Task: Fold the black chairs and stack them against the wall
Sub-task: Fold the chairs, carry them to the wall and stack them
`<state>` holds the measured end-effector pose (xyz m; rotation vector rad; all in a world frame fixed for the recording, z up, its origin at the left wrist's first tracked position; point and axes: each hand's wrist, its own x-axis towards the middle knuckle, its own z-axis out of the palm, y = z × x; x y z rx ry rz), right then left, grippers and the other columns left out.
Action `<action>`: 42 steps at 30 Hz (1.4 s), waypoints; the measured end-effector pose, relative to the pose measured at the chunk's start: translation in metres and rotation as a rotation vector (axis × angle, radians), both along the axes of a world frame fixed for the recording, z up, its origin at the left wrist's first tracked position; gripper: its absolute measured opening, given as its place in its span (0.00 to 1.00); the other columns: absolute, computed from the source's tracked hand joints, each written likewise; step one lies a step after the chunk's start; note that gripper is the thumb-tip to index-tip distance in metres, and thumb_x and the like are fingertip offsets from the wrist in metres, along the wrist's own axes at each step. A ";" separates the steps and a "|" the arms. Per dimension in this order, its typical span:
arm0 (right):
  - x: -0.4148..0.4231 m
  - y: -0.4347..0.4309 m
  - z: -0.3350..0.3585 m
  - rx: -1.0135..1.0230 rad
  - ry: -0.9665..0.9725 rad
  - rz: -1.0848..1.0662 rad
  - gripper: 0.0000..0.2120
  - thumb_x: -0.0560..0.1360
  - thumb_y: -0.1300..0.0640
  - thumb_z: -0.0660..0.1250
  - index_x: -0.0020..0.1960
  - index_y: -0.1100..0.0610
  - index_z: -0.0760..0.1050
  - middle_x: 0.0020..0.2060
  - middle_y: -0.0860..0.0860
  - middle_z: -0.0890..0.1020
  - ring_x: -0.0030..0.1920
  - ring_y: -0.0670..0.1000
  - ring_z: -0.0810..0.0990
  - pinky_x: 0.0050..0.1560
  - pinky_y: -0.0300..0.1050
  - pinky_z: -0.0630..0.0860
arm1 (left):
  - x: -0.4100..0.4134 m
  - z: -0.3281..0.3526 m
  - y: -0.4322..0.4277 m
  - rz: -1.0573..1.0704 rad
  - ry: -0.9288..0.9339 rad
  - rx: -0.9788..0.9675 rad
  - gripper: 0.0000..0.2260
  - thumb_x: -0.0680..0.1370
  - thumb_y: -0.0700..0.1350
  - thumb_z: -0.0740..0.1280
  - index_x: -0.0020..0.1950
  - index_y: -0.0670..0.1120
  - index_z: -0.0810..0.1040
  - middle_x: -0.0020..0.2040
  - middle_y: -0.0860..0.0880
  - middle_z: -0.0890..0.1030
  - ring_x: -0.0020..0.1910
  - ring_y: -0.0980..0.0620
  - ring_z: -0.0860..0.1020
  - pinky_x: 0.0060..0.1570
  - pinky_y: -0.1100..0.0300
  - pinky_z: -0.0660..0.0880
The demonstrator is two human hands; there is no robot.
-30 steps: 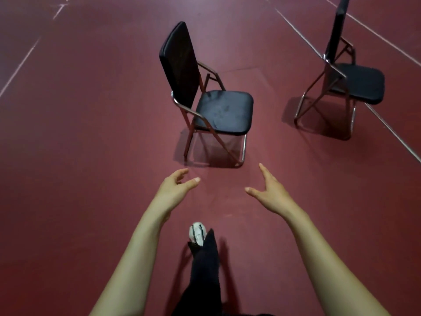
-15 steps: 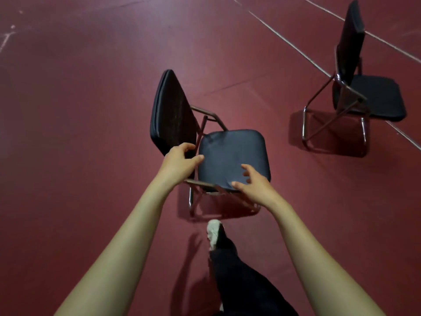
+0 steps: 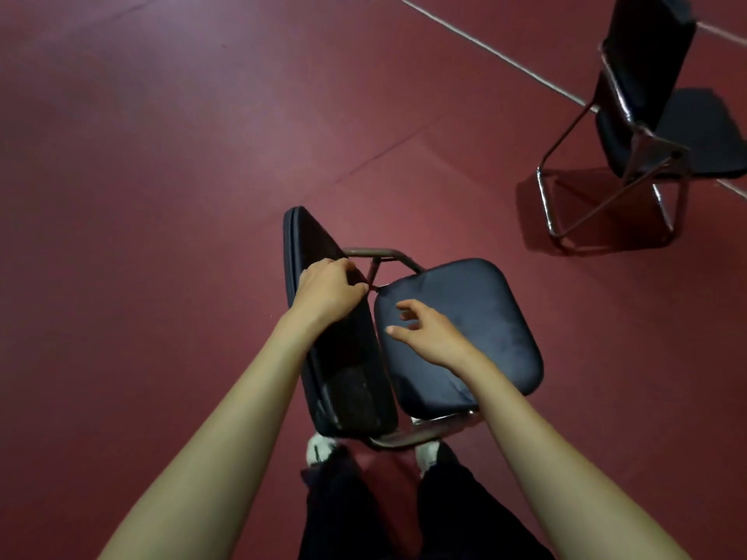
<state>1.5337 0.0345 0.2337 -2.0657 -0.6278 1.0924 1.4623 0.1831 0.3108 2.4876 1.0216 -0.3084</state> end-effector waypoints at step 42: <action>0.183 -0.061 -0.201 -0.535 0.186 -1.093 0.25 0.76 0.55 0.64 0.71 0.59 0.65 0.67 0.59 0.71 0.65 0.60 0.72 0.64 0.53 0.71 | 0.379 -0.241 -0.095 -1.548 0.424 0.025 0.27 0.78 0.42 0.65 0.76 0.38 0.62 0.74 0.38 0.65 0.73 0.42 0.64 0.67 0.56 0.63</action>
